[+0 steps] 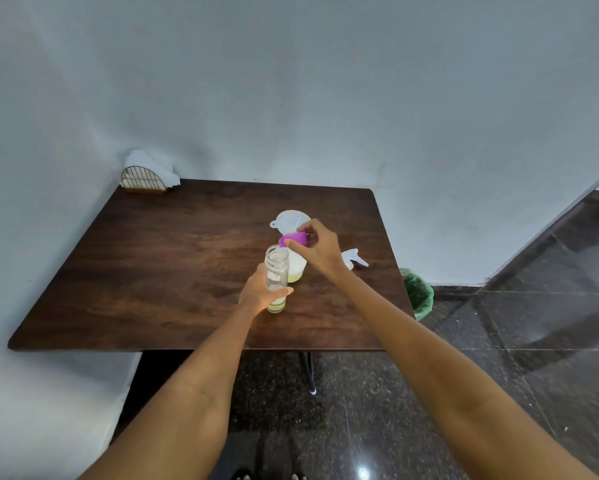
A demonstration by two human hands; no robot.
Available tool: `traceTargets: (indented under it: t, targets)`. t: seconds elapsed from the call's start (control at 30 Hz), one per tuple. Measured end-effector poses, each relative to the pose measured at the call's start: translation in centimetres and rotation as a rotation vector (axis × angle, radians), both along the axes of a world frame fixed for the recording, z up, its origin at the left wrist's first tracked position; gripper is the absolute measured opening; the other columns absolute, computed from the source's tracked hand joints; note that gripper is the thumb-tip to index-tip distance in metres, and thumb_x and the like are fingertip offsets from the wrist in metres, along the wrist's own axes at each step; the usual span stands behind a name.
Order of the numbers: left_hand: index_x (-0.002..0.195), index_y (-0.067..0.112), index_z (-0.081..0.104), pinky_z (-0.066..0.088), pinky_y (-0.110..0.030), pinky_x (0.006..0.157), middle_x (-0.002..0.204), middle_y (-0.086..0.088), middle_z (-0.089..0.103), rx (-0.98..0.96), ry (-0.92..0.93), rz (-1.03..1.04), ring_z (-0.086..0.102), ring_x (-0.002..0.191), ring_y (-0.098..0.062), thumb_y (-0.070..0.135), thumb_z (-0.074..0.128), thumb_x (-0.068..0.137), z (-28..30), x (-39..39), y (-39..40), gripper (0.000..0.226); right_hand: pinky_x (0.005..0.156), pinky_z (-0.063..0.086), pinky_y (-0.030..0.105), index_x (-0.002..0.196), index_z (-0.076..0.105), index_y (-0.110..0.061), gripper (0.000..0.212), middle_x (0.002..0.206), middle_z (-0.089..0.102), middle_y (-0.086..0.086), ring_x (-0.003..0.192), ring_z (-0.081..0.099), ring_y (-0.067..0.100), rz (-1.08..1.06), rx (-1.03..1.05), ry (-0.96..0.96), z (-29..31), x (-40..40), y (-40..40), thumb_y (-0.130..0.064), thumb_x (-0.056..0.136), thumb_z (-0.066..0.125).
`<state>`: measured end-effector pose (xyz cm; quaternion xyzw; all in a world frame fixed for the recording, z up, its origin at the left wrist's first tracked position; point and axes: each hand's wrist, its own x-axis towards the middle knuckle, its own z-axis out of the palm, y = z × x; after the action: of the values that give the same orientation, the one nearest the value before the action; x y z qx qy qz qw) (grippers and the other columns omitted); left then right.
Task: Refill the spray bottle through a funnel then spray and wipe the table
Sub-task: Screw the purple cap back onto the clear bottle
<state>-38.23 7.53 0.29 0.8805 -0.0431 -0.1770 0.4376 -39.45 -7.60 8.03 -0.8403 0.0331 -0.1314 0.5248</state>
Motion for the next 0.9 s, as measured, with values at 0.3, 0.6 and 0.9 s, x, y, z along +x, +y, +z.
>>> traceTargets:
  t: [0.3,0.6,0.9]
  targets:
    - [0.124,0.016,0.048,0.05,-0.038,0.087,0.118,-0.007,0.063,0.064,-0.064,0.015,0.06,0.109,-0.026,0.038,0.071,0.077,1.0,0.0,0.1,0.056,0.08,0.048,0.021,0.117,0.056,-0.003,0.052,0.118,0.062,0.015,0.104,0.057,0.023,0.261,-0.331,0.049,-0.6,0.5,2.1,-0.011,0.071,0.079]
    - [0.129,0.017,0.042,0.047,-0.04,0.091,0.122,-0.007,0.061,0.201,-0.046,-0.036,0.058,0.112,-0.029,0.04,0.067,0.08,1.5,0.1,0.1,0.061,0.076,0.043,0.027,0.118,0.053,-0.011,0.049,0.119,0.059,0.01,0.107,0.054,0.026,0.517,-0.93,0.234,3.1,2.6,3.2,-0.013,0.073,0.074]
    - [0.136,0.018,0.036,0.047,-0.042,0.096,0.127,-0.006,0.06,0.2,-0.047,-0.045,0.057,0.116,-0.03,0.042,0.067,0.079,1.8,-0.1,0.2,0.069,0.072,0.042,0.028,0.112,0.055,-0.008,0.046,0.109,0.063,0.009,0.094,0.057,0.023,0.484,-1.03,0.279,4.0,3.1,3.6,-0.028,0.076,0.074]
